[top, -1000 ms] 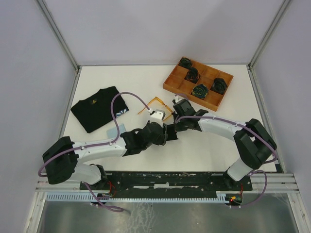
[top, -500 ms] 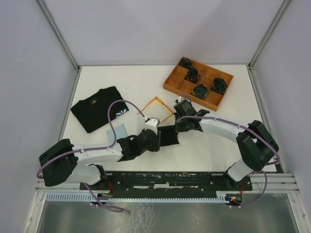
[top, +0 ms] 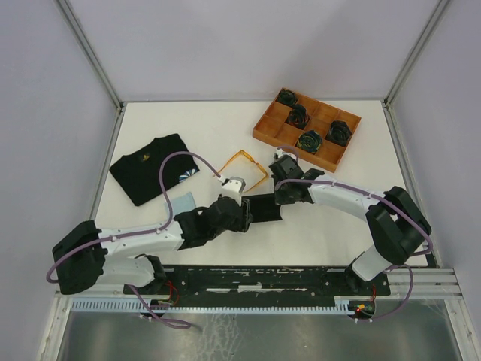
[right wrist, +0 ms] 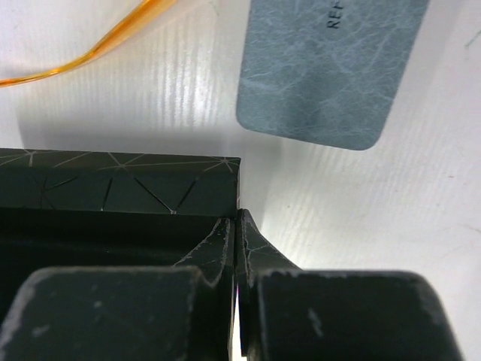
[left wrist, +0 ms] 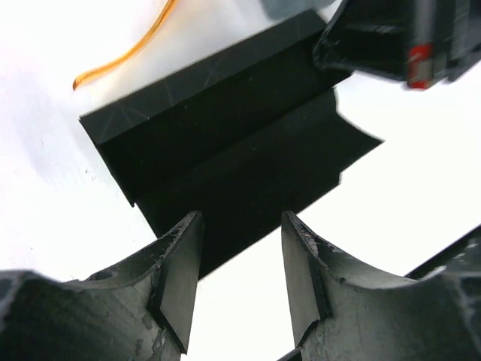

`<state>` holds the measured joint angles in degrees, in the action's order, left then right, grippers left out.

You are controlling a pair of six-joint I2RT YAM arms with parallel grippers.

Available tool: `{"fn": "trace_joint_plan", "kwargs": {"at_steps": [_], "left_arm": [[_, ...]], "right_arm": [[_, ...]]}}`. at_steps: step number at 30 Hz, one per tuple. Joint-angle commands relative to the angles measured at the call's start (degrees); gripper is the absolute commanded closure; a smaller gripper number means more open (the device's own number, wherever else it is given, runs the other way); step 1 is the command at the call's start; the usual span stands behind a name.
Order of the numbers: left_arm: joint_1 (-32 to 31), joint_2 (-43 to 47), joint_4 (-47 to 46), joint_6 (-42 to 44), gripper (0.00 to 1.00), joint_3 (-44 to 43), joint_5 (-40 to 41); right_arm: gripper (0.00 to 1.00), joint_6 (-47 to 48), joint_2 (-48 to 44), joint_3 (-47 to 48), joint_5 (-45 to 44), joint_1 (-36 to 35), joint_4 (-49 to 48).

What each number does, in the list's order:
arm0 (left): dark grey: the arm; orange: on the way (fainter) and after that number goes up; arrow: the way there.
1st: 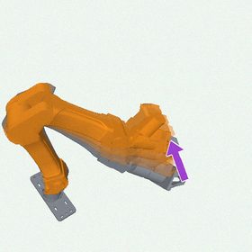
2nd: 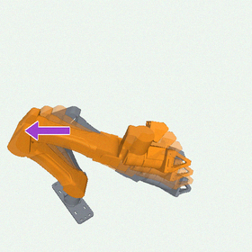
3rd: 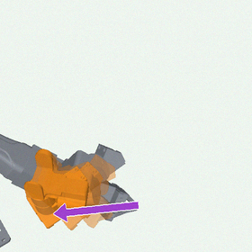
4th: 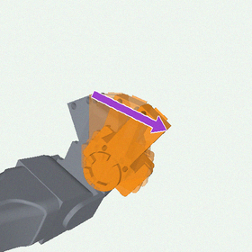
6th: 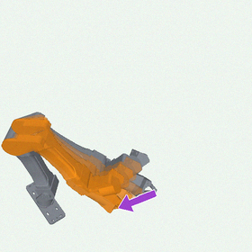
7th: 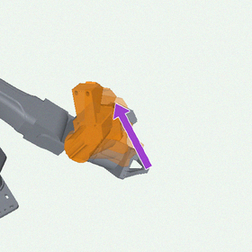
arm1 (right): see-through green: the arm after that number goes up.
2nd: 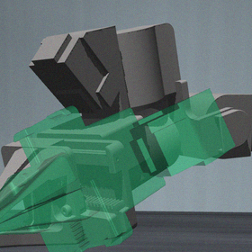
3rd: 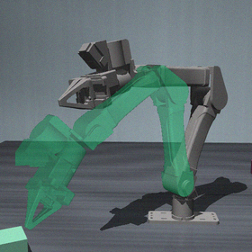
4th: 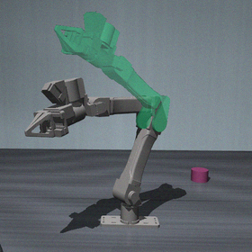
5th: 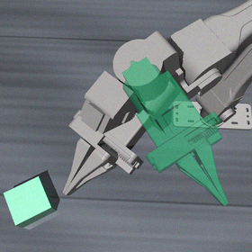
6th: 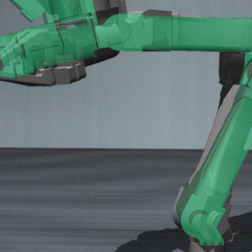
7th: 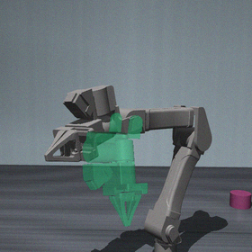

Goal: Organize the sunglasses
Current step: Adjust the sunglasses case at the center of the board.

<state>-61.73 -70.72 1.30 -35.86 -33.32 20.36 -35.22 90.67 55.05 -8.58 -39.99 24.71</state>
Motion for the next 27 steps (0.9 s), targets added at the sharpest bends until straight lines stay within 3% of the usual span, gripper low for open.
{"fn": "trace_joint_plan", "kwargs": {"at_steps": [1, 8, 15, 21, 27], "left_arm": [[0.03, 5.12, 2.4, 1.69, 0.45, -6.22, 0.6], [0.82, 11.48, 8.41, 2.73, 0.41, -5.83, 4.73], [3.89, 18.14, 13.26, -2.07, 0.41, 0.18, 6.32], [5.87, 23.54, 17.99, -6.31, 0.4, 4.2, 8.4], [7.94, 26.89, 23.0, -7.99, 0.39, 4.28, 11.15]], "right_arm": [[1.0, 1.59, -2.32, 0.38, -5.93, 0.22, 0.38], [1.0, 3.29, -2.14, 0.05, -10.96, 0.26, 0.52], [1.0, 2.31, 0.78, 1.41, -12.32, 0.26, -0.02], [1.0, 0.94, 3.59, 3.78, -10.18, 0.22, -0.1], [0.94, -0.94, 6.05, 5.97, -8.87, 0.22, -0.43]]}}
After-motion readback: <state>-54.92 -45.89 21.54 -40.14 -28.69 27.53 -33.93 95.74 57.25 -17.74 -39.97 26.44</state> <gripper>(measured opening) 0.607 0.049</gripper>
